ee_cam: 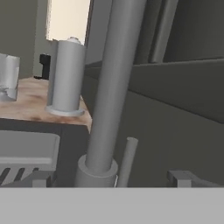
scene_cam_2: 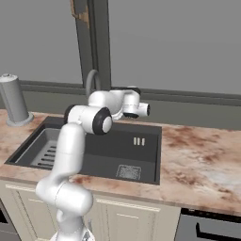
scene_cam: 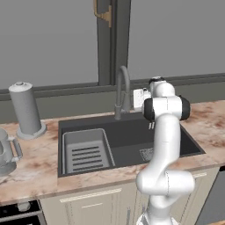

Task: Turn on the sink faucet and place the jug under the water for a few seconds to fill it up.

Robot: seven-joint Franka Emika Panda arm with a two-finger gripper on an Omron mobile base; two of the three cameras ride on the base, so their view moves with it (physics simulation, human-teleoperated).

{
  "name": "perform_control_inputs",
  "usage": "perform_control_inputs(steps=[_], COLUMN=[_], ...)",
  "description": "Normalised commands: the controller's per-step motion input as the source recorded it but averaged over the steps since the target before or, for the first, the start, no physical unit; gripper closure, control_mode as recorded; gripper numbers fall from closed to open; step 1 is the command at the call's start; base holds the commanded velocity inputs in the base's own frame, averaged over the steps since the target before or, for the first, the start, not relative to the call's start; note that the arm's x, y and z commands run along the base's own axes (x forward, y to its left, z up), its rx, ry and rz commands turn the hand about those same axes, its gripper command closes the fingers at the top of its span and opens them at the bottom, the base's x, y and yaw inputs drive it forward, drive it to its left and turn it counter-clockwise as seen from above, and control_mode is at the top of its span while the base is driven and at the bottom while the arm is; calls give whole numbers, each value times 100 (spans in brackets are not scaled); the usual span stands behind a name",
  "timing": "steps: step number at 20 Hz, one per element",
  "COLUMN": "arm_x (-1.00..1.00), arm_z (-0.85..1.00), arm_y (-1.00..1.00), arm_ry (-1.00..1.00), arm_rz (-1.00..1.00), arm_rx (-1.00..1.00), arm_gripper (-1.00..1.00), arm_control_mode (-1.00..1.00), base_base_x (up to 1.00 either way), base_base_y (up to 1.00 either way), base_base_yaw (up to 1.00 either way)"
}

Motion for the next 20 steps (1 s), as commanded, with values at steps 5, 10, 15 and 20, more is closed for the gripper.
perform_control_inputs(steps=[5, 10, 15, 20], arm_x=[13, 7, 11, 12], arm_z=[-2, -2, 0, -6], arm_y=[8, 21, 12, 0], arm_ry=[4, 5, 6, 2], arm_rz=[0, 0, 0, 0], arm_rx=[0, 0, 0, 0], arm_gripper=[-100, -100, -100, -100], arm_control_mode=[-100, -100, -100, -100], base_base_x=[0, 0, 0, 0], base_base_y=[0, 0, 0, 0], base_base_yaw=[0, 0, 0, 0])
